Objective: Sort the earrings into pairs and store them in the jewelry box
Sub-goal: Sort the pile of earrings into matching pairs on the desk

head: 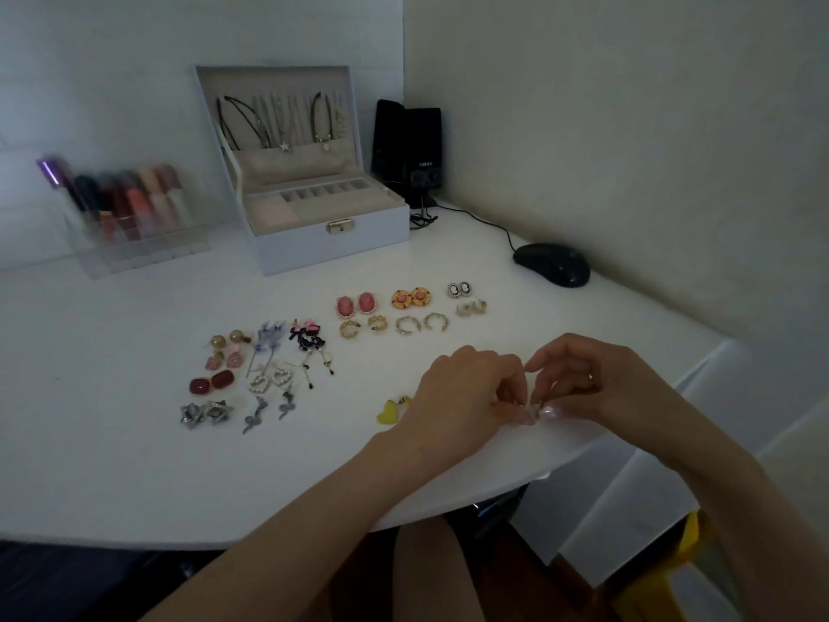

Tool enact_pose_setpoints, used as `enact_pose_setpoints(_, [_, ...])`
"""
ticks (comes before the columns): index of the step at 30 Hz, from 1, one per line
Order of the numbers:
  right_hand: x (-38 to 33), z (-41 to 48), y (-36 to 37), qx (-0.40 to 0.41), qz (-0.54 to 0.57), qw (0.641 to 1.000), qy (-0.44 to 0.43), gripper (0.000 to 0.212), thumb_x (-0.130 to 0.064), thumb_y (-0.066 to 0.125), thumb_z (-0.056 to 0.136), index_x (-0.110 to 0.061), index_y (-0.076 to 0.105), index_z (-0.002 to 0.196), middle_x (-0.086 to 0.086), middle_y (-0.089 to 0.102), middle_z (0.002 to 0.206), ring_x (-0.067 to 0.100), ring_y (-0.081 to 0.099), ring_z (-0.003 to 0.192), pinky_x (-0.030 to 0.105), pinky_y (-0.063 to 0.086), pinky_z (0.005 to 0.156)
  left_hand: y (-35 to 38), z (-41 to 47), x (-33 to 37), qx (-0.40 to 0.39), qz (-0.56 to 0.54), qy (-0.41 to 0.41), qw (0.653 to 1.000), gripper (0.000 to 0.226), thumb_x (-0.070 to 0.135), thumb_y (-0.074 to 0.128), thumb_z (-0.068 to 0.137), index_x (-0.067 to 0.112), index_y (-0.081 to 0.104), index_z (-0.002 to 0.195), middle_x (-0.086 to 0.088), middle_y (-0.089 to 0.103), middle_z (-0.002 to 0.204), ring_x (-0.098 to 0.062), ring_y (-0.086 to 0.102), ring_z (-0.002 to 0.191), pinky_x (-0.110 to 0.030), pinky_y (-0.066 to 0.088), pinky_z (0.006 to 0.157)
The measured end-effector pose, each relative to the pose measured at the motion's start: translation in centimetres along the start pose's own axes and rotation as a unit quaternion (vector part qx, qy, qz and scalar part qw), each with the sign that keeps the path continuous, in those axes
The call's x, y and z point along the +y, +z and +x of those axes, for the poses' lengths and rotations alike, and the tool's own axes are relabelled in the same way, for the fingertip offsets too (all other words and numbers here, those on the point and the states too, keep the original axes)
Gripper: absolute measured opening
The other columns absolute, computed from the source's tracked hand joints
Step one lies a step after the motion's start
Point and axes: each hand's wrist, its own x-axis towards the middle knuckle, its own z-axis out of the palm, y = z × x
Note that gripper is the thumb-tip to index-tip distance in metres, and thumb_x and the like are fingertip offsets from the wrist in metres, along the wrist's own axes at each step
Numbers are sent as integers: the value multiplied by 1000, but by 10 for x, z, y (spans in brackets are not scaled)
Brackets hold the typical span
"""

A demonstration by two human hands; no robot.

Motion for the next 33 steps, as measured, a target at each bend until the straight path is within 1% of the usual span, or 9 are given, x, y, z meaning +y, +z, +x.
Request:
enact_pose_setpoints(3, [1, 3, 5, 7, -17, 1000, -10, 37, 8, 74, 67, -16, 63, 93, 4, 71, 74, 14, 68, 70, 15, 51, 69, 0, 2, -2, 10, 34, 5, 999, 20, 39, 67, 79, 21, 62, 86, 6, 57, 85, -11, 45, 86, -26, 30, 71])
enact_pose_setpoints(6, [3, 6, 9, 15, -9, 1000, -18, 38, 10, 73, 67, -16, 63, 92, 4, 71, 74, 13, 67, 69, 17, 52, 70, 0, 2, -4, 17, 47, 0, 999, 19, 41, 63, 82, 23, 61, 88, 6, 59, 88, -13, 46, 88, -27, 31, 74])
enact_pose_setpoints(9, [4, 9, 11, 24, -9, 999, -27, 39, 13, 72, 67, -17, 63, 91, 3, 70, 74, 10, 65, 65, 14, 51, 66, -1, 2, -5, 20, 66, 3, 998, 11, 32, 63, 84, 24, 61, 91, 6, 61, 92, -11, 43, 86, -27, 30, 74])
enact_pose_setpoints(12, [5, 10, 10, 30, -39, 998, -32, 41, 12, 71, 68, -22, 64, 90, -1, 69, 76, 6, 63, 66, 14, 51, 66, -3, 0, -8, 32, 67, 1, 997, 11, 25, 64, 84, 25, 61, 95, 8, 63, 95, -8, 41, 83, -27, 33, 74])
enact_pose_setpoints(16, [8, 10, 6, 46, -58, 996, -42, 41, 13, 65, 72, -24, 64, 90, -3, 70, 77, 5, 62, 69, 13, 49, 67, -10, -4, -10, 56, 51, 7, 997, 8, 24, 60, 87, 24, 60, 94, 11, 63, 94, -7, 45, 84, -27, 37, 80])
enact_pose_setpoints(19, [7, 11, 7, 55, -47, 996, -49, 33, 3, 70, 73, -25, 64, 89, -6, 70, 75, 3, 62, 70, 8, 46, 65, -15, -6, -9, 68, 45, 8, 997, 5, 26, 61, 86, 24, 60, 90, 12, 61, 90, -8, 46, 85, -26, 37, 80])
enact_pose_setpoints(24, [6, 12, 17, 44, -38, 996, -70, 38, 1, 76, 69, -27, 64, 90, -9, 69, 80, 4, 61, 74, 14, 47, 67, -17, -8, -11, 66, 68, -6, 995, 6, 33, 62, 84, 28, 60, 87, 12, 58, 88, -8, 44, 83, -25, 35, 78])
enact_pose_setpoints(29, [7, 9, 22, -13, -118, 987, -111, 52, -2, 76, 67, -41, 55, 94, -21, 65, 91, 0, 55, 90, 7, 36, 73, -18, -10, -14, 67, 77, -18, 995, 7, 34, 61, 85, 27, 61, 87, 14, 54, 86, -7, 41, 81, -24, 31, 74])
enact_pose_setpoints(33, [6, 12, 25, -13, -153, 980, -125, 47, -6, 76, 70, -41, 54, 91, -23, 64, 90, -1, 52, 90, 2, 29, 75, -21, -12, -15, 98, 63, -22, 993, 6, 33, 60, 86, 26, 60, 87, 13, 55, 85, -5, 42, 79, -21, 32, 71])
